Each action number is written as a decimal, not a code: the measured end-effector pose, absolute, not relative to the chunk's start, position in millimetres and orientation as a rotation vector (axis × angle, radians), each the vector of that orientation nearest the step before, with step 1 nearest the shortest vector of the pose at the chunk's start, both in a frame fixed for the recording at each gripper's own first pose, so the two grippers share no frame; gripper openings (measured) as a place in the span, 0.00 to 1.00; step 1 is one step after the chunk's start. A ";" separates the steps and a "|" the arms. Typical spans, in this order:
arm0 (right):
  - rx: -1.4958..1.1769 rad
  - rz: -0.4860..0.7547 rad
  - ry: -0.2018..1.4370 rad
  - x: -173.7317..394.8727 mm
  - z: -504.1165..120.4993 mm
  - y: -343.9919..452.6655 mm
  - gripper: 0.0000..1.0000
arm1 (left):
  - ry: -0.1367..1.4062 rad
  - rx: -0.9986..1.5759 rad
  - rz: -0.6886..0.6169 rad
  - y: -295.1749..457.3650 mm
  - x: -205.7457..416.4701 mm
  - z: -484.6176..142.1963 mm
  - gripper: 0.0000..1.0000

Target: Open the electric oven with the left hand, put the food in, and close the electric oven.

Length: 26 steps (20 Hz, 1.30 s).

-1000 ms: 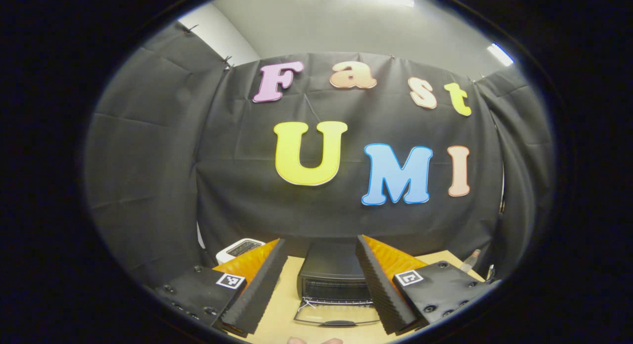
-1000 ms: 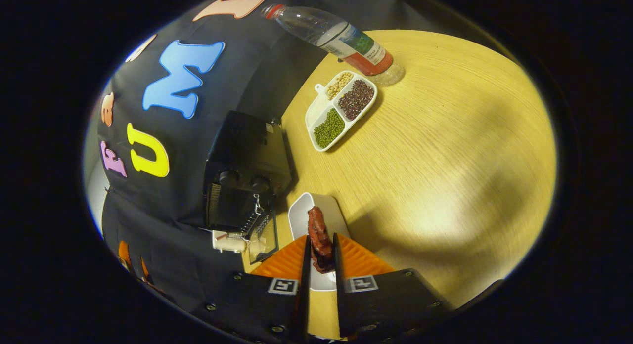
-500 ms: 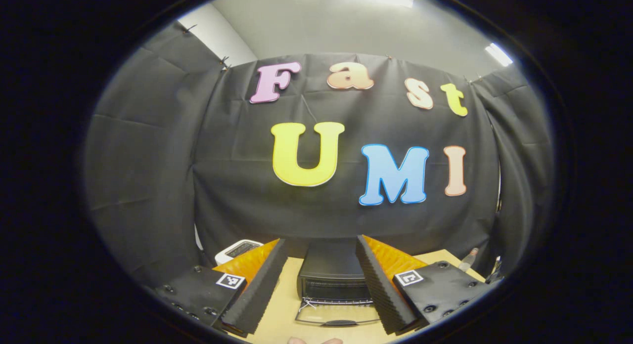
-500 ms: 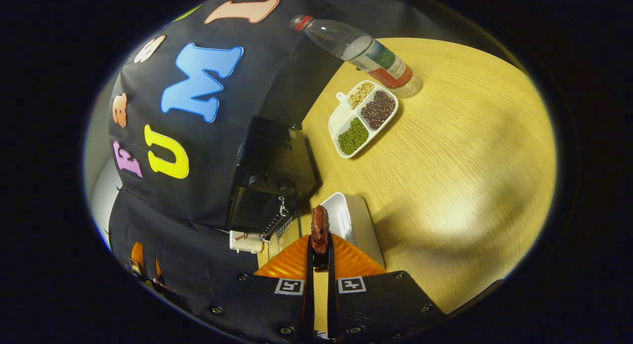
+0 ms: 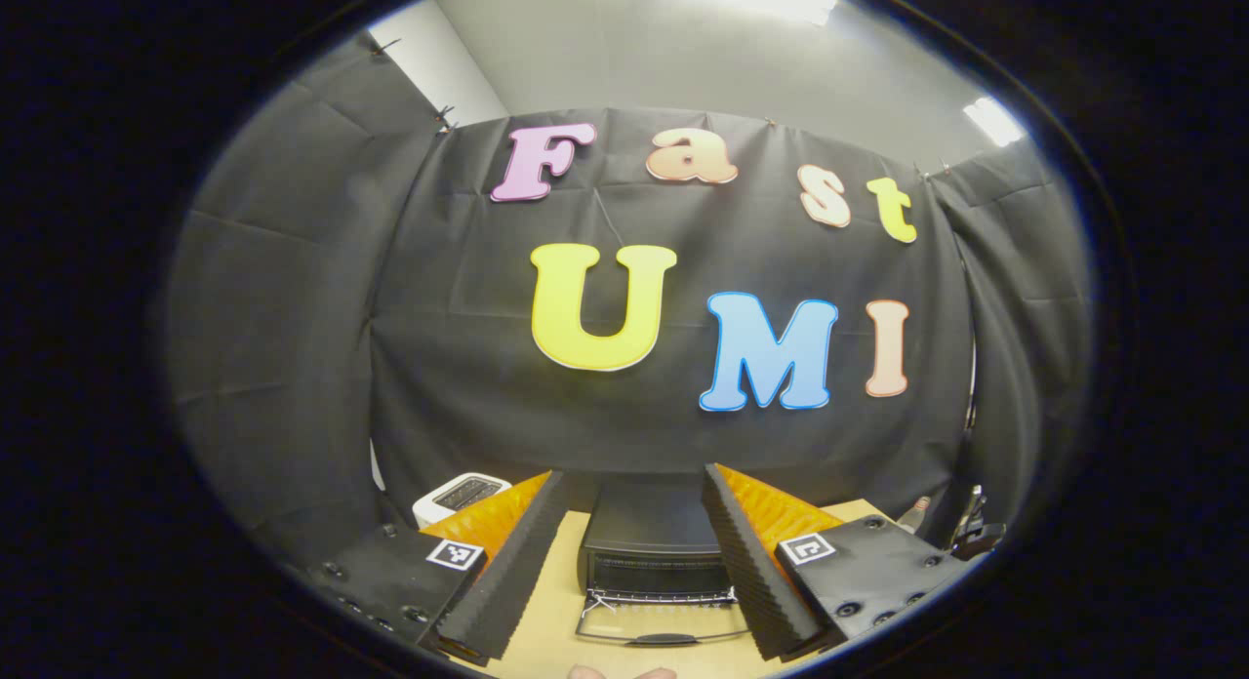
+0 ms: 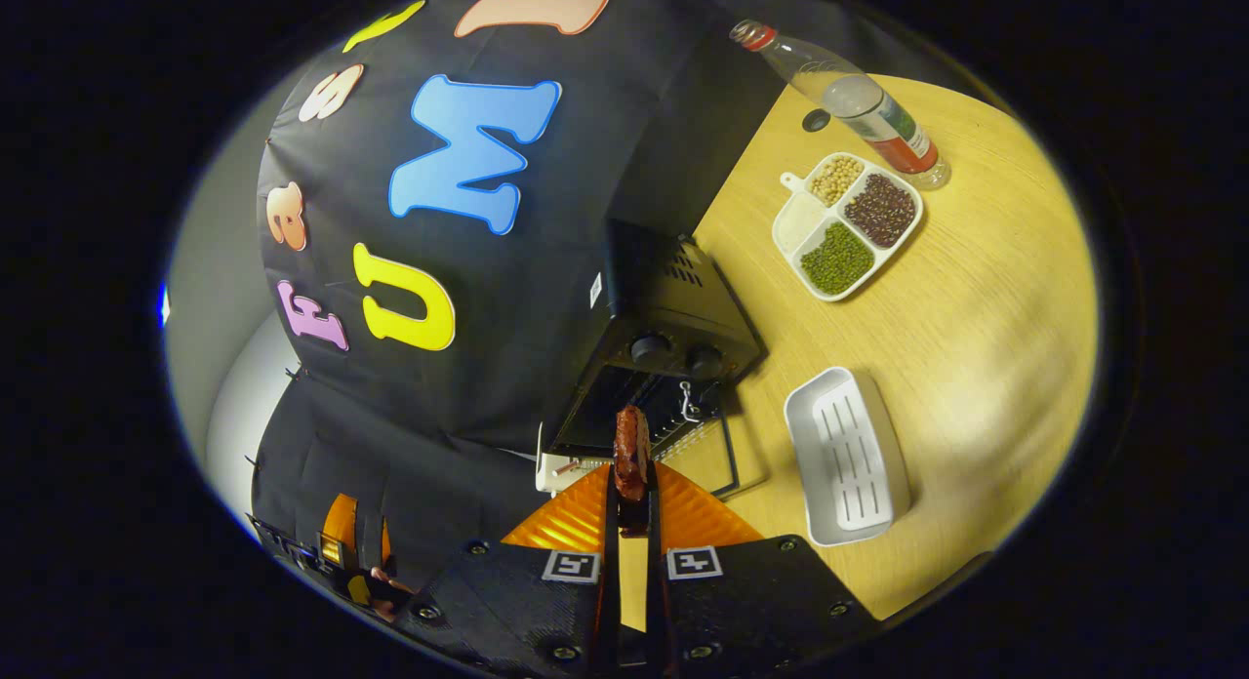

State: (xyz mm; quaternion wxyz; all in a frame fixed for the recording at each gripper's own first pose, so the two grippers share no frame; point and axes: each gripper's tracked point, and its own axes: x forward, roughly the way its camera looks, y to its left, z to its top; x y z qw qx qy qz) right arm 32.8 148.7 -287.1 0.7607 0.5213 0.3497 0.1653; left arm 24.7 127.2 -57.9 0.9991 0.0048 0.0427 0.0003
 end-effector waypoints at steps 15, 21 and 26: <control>1.216 0.262 0.752 131.8 -328.6 290.9 0.11 | 0.149 0.033 -0.039 185.7 22.7 -75.9 0.94; 1.317 0.095 0.740 166.4 -364.0 309.7 0.11 | 0.187 0.014 -0.024 213.4 17.8 -87.5 0.90; 1.362 -0.013 0.693 198.2 -378.5 309.4 0.11 | 0.211 0.047 -0.023 228.4 12.9 -90.3 0.99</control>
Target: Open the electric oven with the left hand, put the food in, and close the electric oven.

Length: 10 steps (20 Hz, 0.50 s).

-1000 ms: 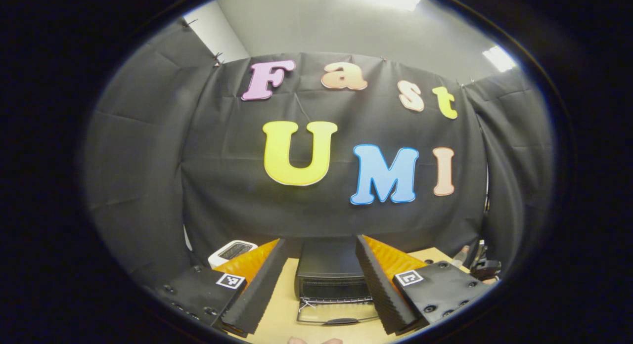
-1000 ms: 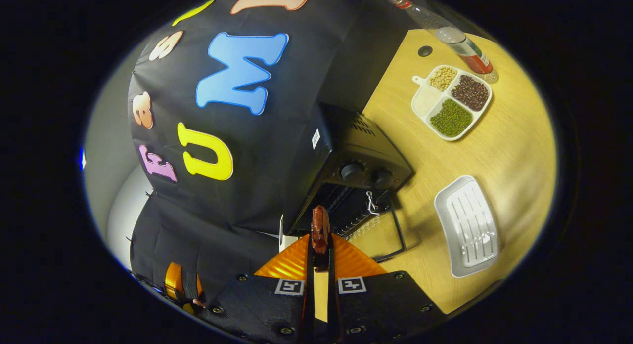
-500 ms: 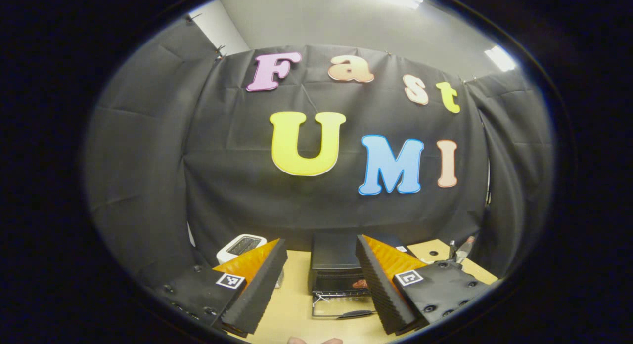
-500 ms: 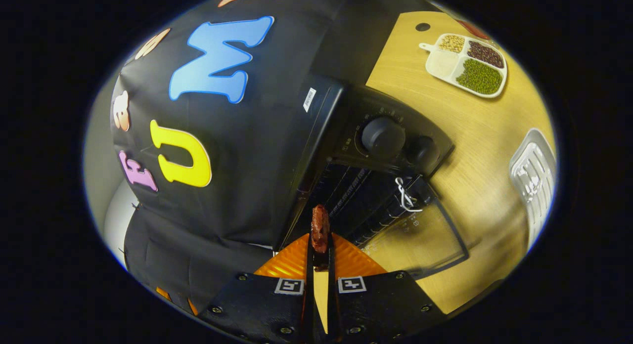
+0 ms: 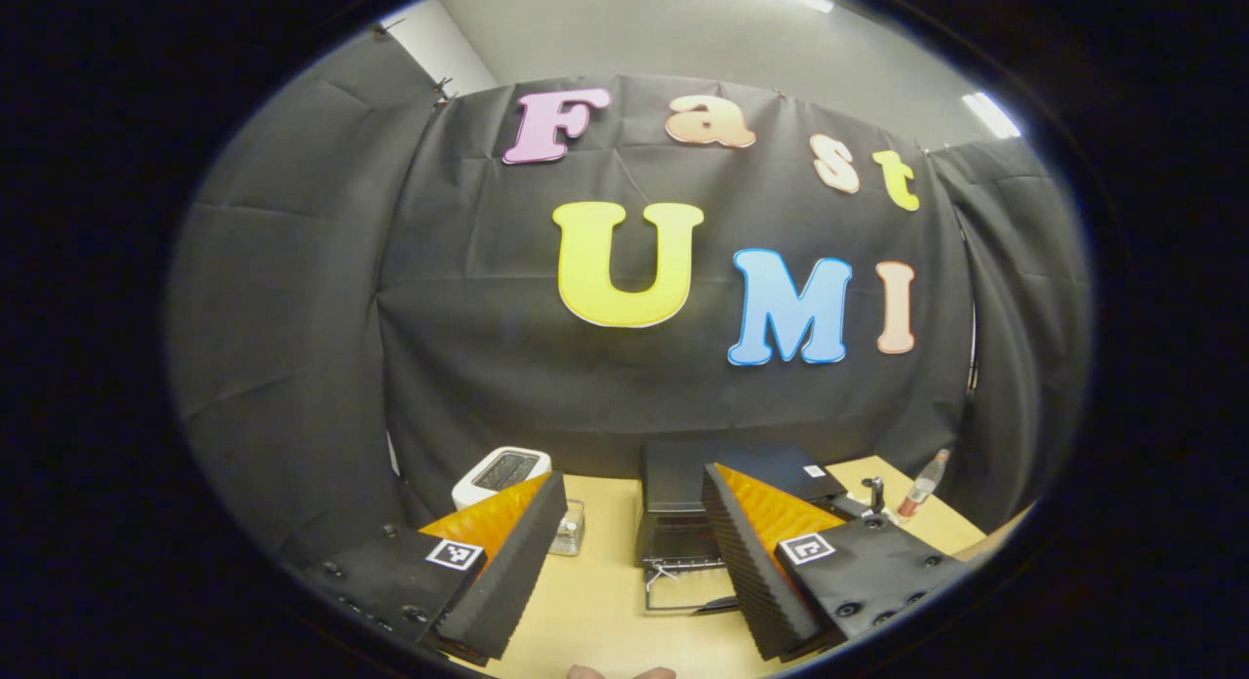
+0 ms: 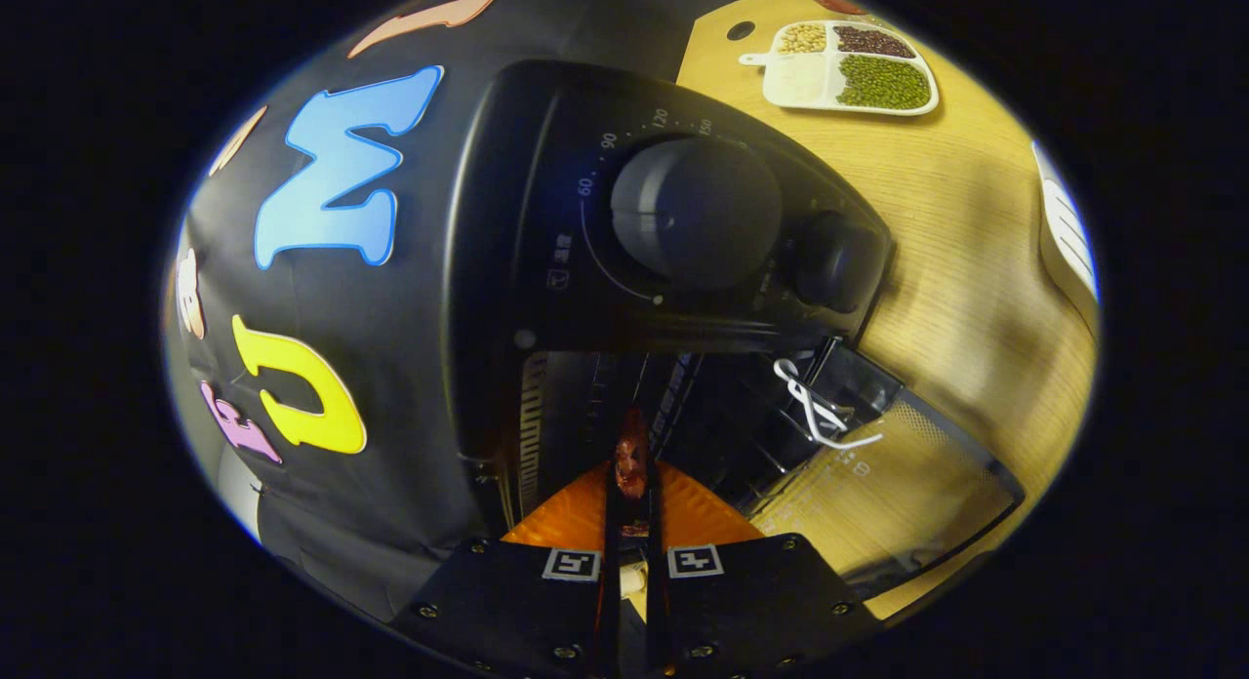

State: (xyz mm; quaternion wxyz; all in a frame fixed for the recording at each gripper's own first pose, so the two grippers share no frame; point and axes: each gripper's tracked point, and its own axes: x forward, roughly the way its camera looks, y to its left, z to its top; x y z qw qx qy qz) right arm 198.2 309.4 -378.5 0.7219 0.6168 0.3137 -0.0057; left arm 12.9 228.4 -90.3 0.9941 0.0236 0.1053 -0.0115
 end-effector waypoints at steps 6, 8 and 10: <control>1.300 -0.141 0.761 200.8 -392.6 298.2 0.19 | 0.227 0.044 -0.018 230.3 17.5 -102.2 0.99; 1.231 -0.152 0.791 198.0 -397.4 295.9 0.25 | 0.221 0.042 -0.025 225.3 19.2 -102.0 0.99; 1.168 -0.144 0.821 189.6 -395.8 290.2 0.42 | 0.211 0.038 -0.032 220.2 21.5 -98.4 0.99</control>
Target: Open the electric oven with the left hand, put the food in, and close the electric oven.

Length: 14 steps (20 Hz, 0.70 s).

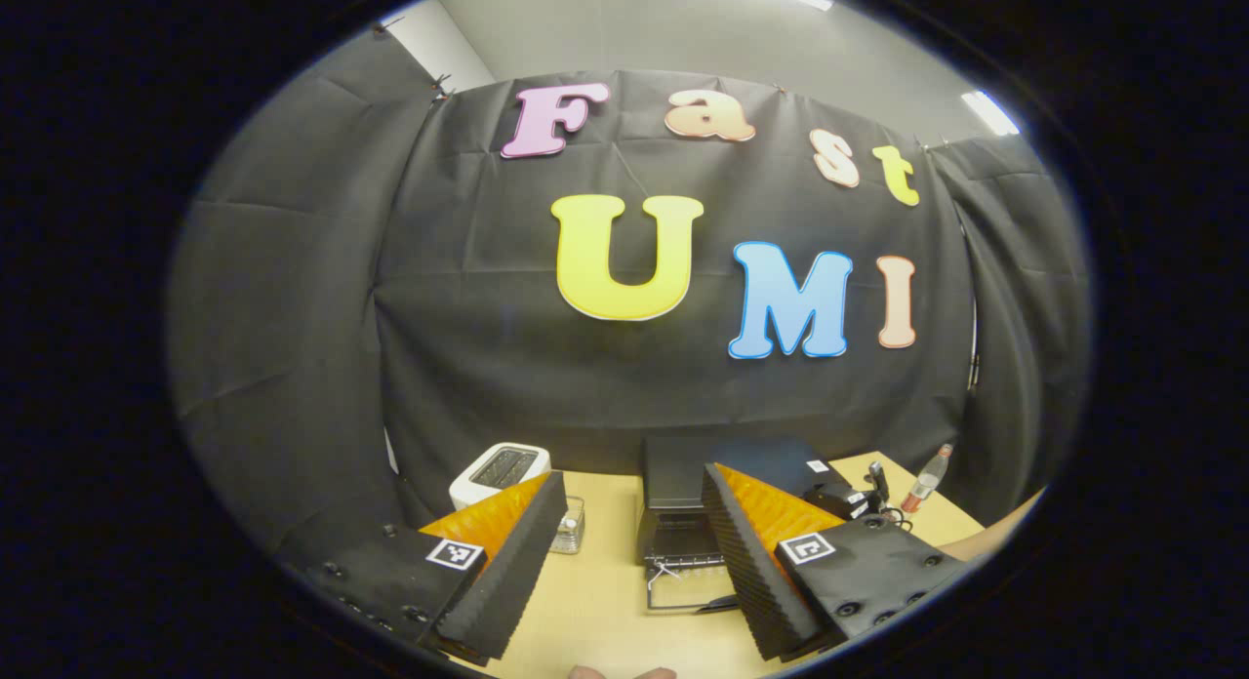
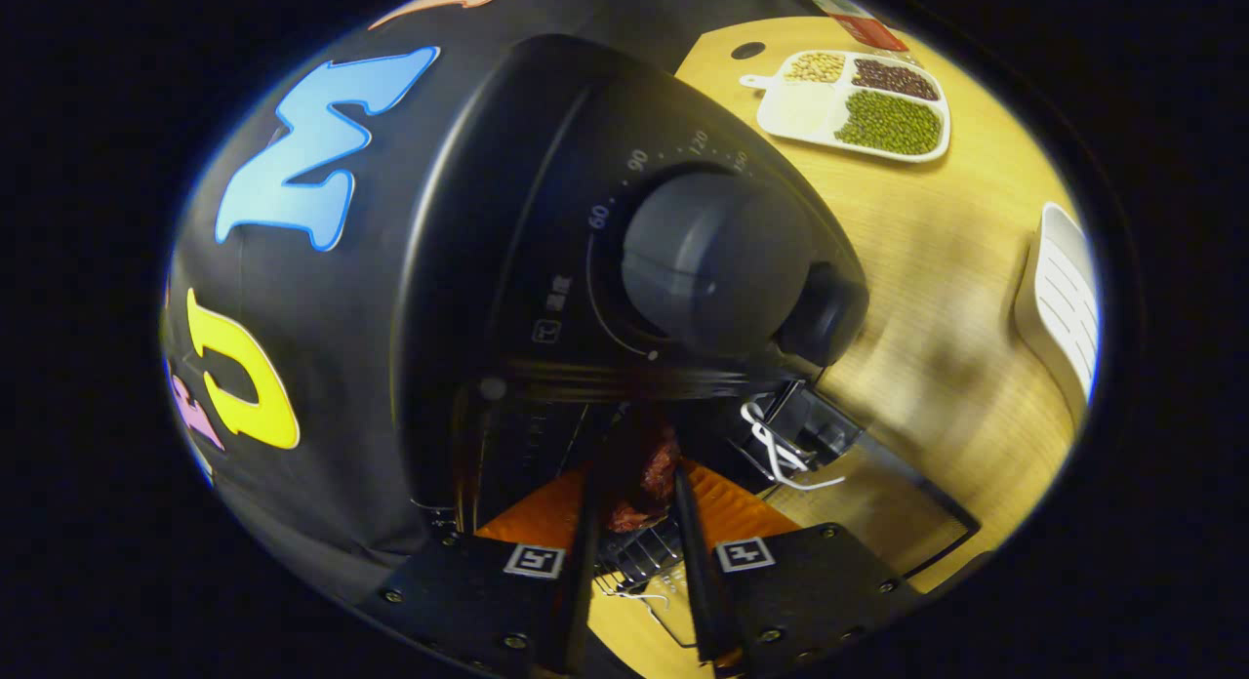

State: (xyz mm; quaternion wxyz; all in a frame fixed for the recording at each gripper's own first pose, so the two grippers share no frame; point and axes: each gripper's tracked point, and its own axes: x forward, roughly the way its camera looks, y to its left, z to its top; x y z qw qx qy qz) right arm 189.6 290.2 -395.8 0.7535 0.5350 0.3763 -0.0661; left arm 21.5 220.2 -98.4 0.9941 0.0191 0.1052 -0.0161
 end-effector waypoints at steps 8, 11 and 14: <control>0.694 -0.053 0.859 134.9 -369.6 255.3 0.73 | 0.212 0.016 -0.066 188.7 32.6 -104.8 0.99; 0.489 0.004 0.776 117.5 -337.8 232.8 0.73 | 0.208 0.016 -0.081 172.9 37.4 -106.8 0.99; 0.362 0.031 0.659 103.2 -291.4 205.5 0.73 | 0.199 0.023 -0.101 157.0 39.8 -106.0 0.94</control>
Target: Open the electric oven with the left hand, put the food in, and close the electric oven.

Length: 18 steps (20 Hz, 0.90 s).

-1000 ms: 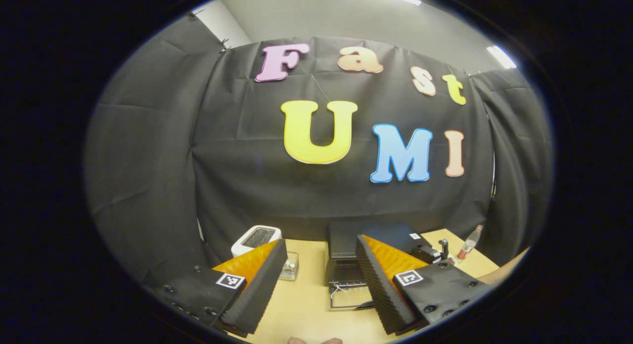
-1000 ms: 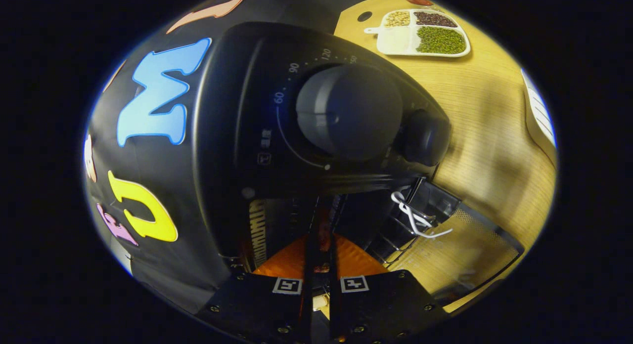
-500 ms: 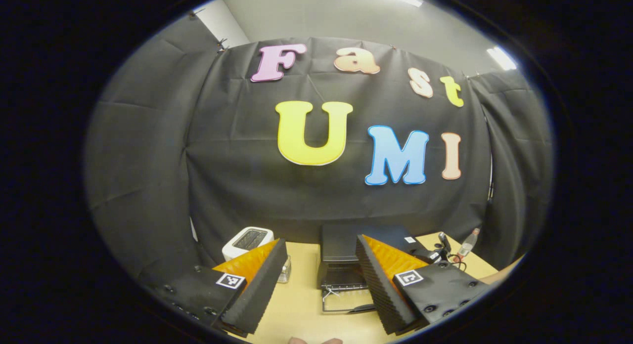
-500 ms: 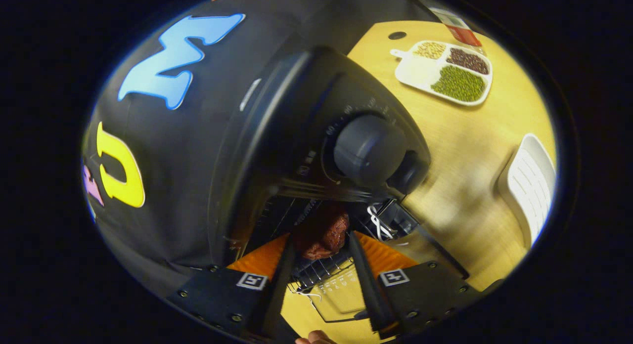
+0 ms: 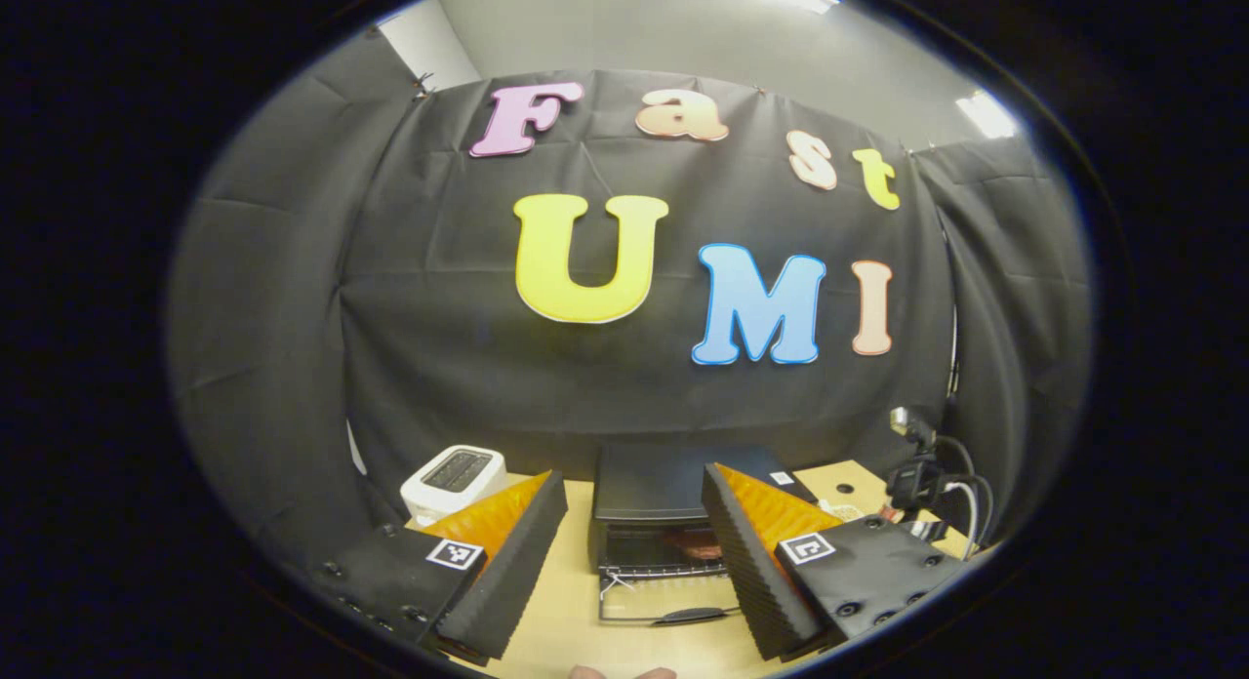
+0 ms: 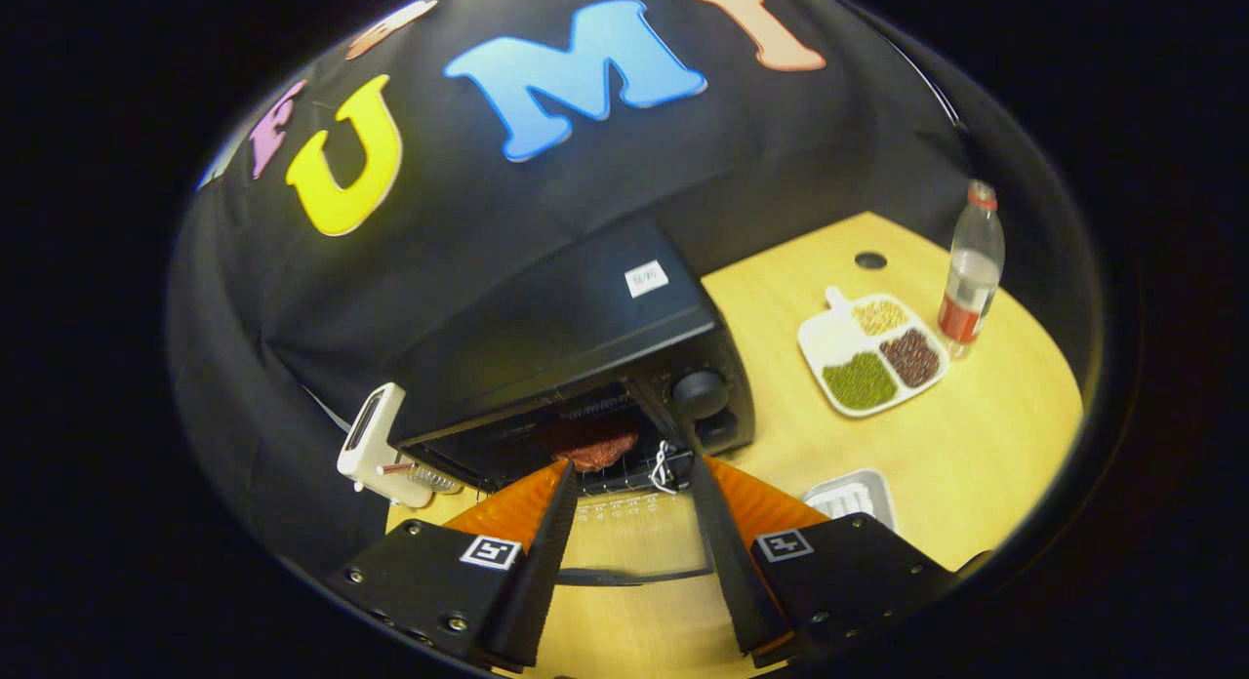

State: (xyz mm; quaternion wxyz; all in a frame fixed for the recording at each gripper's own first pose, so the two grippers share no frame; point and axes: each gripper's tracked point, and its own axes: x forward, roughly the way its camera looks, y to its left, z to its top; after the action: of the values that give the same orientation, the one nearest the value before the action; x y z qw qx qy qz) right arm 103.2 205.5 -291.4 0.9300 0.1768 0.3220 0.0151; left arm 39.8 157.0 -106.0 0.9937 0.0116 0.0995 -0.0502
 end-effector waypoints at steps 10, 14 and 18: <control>0.150 0.070 0.203 65.8 -104.4 140.8 0.72 | 0.093 0.070 -0.143 101.0 40.3 -75.2 0.99; 0.076 0.010 0.081 54.0 -59.8 110.7 0.80 | 0.066 0.057 -0.158 86.2 38.9 -64.1 0.99; 0.055 0.013 0.033 41.9 -49.0 103.2 0.95 | 0.080 0.052 -0.152 81.4 41.0 -72.2 0.94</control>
State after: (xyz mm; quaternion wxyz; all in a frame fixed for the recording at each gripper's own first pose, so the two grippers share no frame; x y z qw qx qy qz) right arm 41.9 103.2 -49.0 0.9995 0.0277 0.0164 0.0065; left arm 41.0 81.4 -72.2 0.9960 0.0259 0.0401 -0.0757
